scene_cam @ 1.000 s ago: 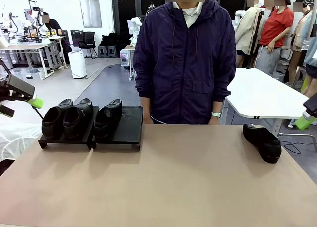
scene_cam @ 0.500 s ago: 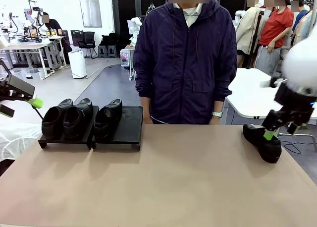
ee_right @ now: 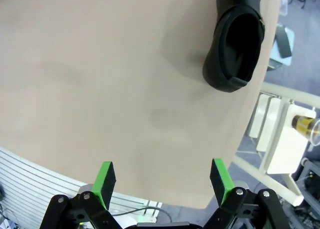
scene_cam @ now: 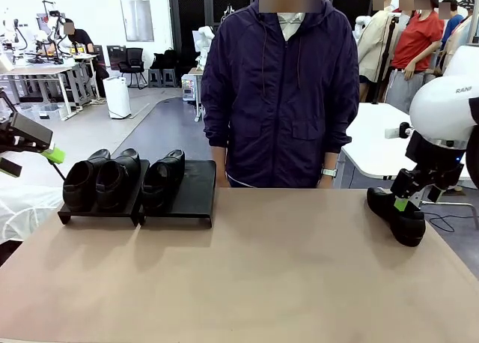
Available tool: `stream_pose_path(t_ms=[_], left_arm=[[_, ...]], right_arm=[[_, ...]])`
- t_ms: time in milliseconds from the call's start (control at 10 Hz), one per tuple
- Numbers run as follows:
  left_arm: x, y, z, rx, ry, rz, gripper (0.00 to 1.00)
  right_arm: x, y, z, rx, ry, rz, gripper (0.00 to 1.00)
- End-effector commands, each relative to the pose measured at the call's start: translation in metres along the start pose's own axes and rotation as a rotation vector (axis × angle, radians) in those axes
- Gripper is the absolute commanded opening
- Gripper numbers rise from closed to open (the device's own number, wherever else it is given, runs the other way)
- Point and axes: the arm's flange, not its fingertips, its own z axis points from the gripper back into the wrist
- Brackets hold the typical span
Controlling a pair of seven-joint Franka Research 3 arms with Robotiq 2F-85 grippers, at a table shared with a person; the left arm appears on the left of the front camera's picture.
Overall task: Organize the shoes by placing them on the stand.
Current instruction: Pick up one Shoe and place it in the middle of the table.
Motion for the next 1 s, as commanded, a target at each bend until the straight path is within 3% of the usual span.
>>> stream_pose_path(t_ms=[0,400,600,900], left_arm=[[-0.001,-0.001,0.000,-0.006,-0.011,0.017,1.00],[0.000,0.000,0.000,0.000,0.000,0.000,1.00],[0.000,0.000,0.000,0.000,0.001,0.000,1.00],[0.000,0.000,0.000,0.000,0.001,0.000,1.00]], right_arm=[[0.029,-0.021,-0.018,0.018,0.023,0.008,1.00],[0.084,-0.065,-0.053,0.119,0.057,0.068,1.00],[0.095,-0.072,-0.070,0.193,0.080,0.067,1.00],[0.106,-0.079,-0.098,0.208,0.067,0.065,1.00]])
